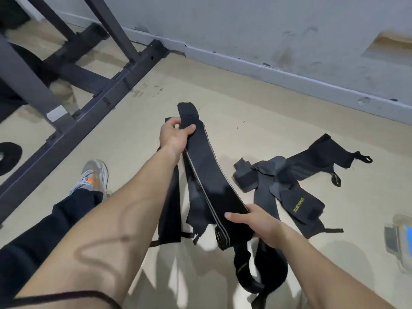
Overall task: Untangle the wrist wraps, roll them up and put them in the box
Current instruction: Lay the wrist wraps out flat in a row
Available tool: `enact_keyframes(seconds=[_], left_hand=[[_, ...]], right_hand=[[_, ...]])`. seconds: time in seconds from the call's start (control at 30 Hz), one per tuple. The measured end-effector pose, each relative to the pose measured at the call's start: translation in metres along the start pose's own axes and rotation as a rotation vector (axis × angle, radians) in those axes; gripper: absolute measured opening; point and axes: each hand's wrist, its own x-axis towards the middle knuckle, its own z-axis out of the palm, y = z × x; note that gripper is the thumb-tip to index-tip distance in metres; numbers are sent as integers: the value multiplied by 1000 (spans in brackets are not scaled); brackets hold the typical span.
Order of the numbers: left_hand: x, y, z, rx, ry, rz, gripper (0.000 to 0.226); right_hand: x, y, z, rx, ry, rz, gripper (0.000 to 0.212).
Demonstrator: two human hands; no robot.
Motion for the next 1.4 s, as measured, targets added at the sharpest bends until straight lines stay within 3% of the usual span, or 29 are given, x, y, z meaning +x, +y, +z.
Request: enact_keyframes(seconds=[0.17, 0.33, 0.4, 0.47, 0.53, 0.63, 0.77, 0.83, 0.9, 1.0, 1.13, 1.27, 1.4], left_hand=[[72, -34, 38, 203, 13, 25, 21], [148, -58, 71, 215, 10, 46, 22], [172, -64, 79, 241, 37, 55, 19], [177, -73, 82, 290, 58, 79, 31], [159, -92, 77, 517, 38, 142, 40], [101, -142, 62, 939, -92, 239, 41], [27, -207, 49, 1279, -262, 362, 61], [1, -227, 52, 1314, -367, 340, 68], [-16, -245, 56, 1323, -442, 300, 72], [-19, -261, 49, 1359, -430, 257, 71], [-12, -270, 29, 1416, -428, 347, 66], [-5, -275, 0, 1457, -404, 393, 65], [-1, -266, -14, 1445, -520, 338, 65]], right_hand=[[51, 22, -22, 160, 80, 75, 20], [112, 21, -35, 180, 167, 47, 30], [141, 19, -41, 146, 236, 39, 24], [168, 18, -44, 76, 289, 41, 18], [187, 18, -44, -28, 338, 61, 17], [191, 17, -38, -161, 374, 105, 34], [171, 24, -27, -374, 333, 124, 79], [162, 31, -24, -386, 339, 83, 83], [156, 37, -23, -325, 372, 68, 74], [156, 45, -18, -311, 400, 58, 72], [166, 54, -3, -390, 368, 69, 79], [174, 59, 21, -308, 337, 59, 79], [178, 64, 32, -280, 334, 39, 84]])
